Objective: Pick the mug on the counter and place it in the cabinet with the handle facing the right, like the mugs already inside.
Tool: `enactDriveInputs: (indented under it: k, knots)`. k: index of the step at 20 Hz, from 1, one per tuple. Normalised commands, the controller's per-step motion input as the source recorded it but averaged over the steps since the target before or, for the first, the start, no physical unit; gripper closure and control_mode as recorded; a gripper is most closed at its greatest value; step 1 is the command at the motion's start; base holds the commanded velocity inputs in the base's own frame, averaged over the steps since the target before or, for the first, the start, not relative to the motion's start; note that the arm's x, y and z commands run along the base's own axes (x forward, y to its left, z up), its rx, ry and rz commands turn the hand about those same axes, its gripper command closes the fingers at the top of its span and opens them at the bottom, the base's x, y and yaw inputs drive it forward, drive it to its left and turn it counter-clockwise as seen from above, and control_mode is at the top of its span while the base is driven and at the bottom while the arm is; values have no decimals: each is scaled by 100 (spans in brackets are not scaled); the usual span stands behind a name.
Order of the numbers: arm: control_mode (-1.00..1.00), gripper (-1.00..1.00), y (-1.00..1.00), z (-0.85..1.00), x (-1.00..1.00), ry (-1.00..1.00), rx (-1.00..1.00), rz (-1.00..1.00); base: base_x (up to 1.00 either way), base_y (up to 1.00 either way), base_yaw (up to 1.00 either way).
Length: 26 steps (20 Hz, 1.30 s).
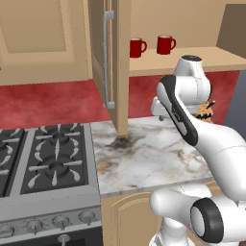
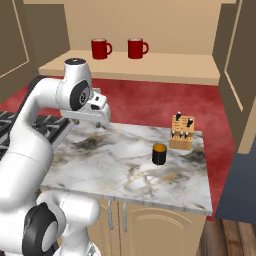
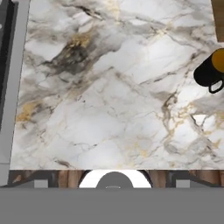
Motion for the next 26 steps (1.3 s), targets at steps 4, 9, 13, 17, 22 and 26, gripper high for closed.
enactDriveInputs:
  k: [4, 9, 13, 17, 22, 26]
  knots:
    - [-100, -100, -37, -34, -5, 8, 0, -6, 0, 0, 0]
    - [-100, -100, -45, -36, 22, 10, -5, -2, 0, 0, 0]
    - [-100, -100, -74, -62, 17, 3, 0, -10, 0, 0, 0]
    - [-100, -100, -69, -74, 4, 0, -1, -11, 0, 0, 0]
    - [-100, -100, -69, -73, 2, 0, -3, -11, 0, 0, 0]
    - [-100, -100, -61, -44, 8, -5, 0, -5, 0, 0, 0]
